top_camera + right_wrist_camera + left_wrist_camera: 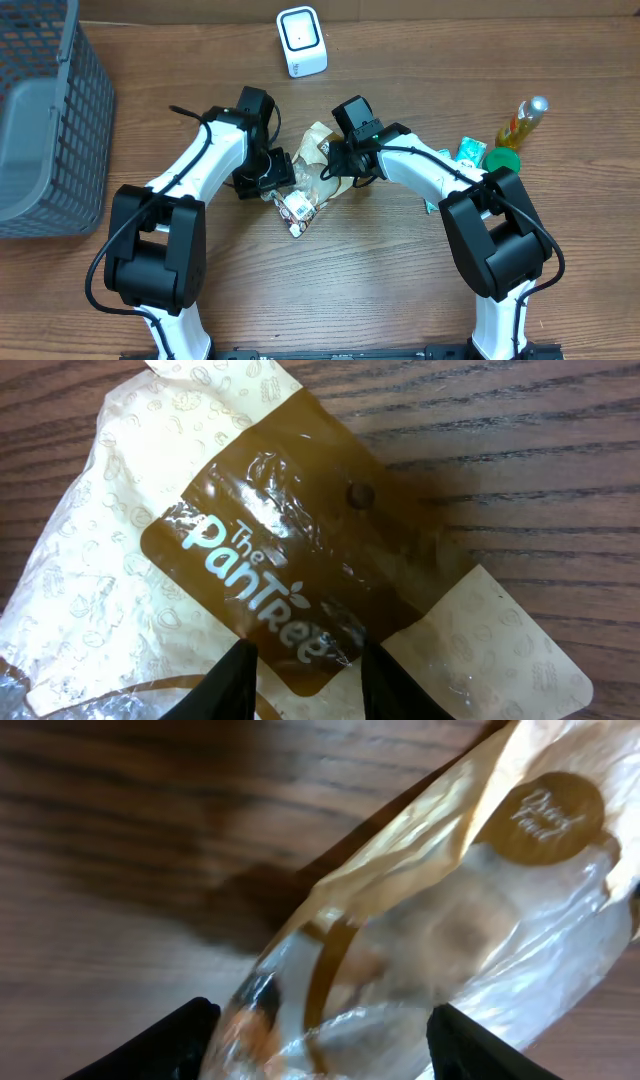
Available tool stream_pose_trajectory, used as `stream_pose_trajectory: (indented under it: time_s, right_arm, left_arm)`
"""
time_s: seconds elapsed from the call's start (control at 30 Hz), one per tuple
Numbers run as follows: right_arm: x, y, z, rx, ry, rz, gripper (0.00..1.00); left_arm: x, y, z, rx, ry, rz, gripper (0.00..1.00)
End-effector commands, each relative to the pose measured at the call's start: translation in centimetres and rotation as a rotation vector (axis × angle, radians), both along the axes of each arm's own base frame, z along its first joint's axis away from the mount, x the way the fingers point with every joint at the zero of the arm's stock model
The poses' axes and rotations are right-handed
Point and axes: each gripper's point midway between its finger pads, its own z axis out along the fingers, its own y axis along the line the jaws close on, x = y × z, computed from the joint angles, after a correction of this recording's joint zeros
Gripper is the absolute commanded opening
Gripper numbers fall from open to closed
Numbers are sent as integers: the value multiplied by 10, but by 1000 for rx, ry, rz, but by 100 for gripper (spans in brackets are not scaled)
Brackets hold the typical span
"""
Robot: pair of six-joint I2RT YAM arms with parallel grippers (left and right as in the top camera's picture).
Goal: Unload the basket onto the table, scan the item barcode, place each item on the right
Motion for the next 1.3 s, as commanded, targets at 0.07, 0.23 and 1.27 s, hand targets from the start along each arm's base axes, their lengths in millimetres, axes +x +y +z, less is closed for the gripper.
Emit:
stream_pose_trajectory:
  time_s: [0.07, 0.23, 1.27]
  right_arm:
    - [-12, -6, -15, -21, 50, -2, 34]
    - [-12, -6, -15, -22, 50, -2, 38]
    - [-8, -36, 62, -68, -77, 63, 100]
  left_arm:
    - [-3, -13, -15, -92, -1, 18, 70]
    - [-2, -15, -22, -108, -14, 41, 65]
    - [-1, 27, -32, 136, -55, 0, 20]
